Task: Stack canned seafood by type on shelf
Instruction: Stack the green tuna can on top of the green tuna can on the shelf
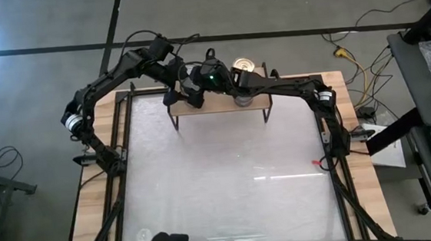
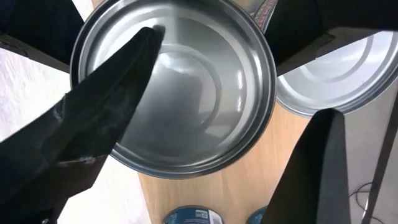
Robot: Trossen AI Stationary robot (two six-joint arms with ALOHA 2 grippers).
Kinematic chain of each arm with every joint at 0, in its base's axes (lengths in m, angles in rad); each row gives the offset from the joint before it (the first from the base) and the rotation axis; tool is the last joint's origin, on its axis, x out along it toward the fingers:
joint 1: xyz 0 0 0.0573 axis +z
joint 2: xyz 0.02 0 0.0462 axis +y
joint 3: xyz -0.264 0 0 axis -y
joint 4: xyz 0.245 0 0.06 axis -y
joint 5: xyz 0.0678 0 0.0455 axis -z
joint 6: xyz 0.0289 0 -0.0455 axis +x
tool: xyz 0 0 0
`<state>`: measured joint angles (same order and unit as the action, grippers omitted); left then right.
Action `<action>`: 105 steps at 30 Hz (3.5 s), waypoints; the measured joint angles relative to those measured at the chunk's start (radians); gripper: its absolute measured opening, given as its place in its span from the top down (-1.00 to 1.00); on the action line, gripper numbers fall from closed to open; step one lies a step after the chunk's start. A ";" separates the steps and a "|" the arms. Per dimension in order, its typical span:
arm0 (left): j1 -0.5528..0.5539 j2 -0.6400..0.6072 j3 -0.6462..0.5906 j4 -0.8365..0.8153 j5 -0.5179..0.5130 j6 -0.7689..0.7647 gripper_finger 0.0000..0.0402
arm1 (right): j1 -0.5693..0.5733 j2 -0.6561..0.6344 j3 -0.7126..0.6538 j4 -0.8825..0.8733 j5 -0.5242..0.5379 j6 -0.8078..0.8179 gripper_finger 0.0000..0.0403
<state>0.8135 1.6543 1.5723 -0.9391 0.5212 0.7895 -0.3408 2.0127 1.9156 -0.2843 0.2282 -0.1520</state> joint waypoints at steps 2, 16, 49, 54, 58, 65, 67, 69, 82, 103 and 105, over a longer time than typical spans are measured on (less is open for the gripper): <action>0.000 0.000 0.000 -0.004 0.000 0.001 -0.98 | 0.000 0.000 0.000 -0.012 -0.003 0.004 -0.59; 0.004 -0.005 0.005 -0.030 0.012 0.063 -0.98 | -0.005 -0.003 0.000 -0.062 -0.066 0.076 -0.58; 0.014 -0.145 0.092 -0.230 0.162 -0.052 -0.98 | -0.008 -0.044 0.158 -0.327 0.139 -0.076 -0.58; 0.014 -0.137 0.068 -0.223 0.117 -0.098 -0.98 | -0.019 -0.045 0.146 -0.367 0.139 -0.068 -0.62; 0.014 -0.139 0.065 -0.221 0.098 -0.111 -0.98 | -0.019 -0.045 0.144 -0.371 0.139 -0.046 -0.60; 0.013 -0.140 0.046 -0.207 0.095 -0.119 -0.98 | -0.013 -0.046 0.152 -0.374 0.139 -0.028 -0.53; 0.013 -0.140 0.040 -0.201 0.093 -0.119 -0.98 | -0.007 -0.046 0.152 -0.381 0.139 -0.017 -0.52; 0.013 -0.140 0.036 -0.188 0.093 -0.119 -0.98 | 0.000 -0.046 0.153 -0.385 0.139 -0.004 -0.52; 0.013 -0.140 0.003 -0.179 0.063 -0.163 -0.98 | -0.005 -0.043 0.204 -0.418 0.314 -0.027 -0.55; 0.013 -0.142 -0.035 -0.157 0.063 -0.177 -0.98 | 0.005 -0.016 0.201 -0.490 0.183 0.050 -0.51; 0.013 -0.142 -0.034 -0.146 0.062 -0.178 -0.98 | 0.007 -0.016 0.201 -0.508 0.182 0.054 -0.49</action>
<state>0.8265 1.5120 1.5382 -1.0854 0.5836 0.6119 -0.3339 1.9972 2.1162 -0.7924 0.4098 -0.0976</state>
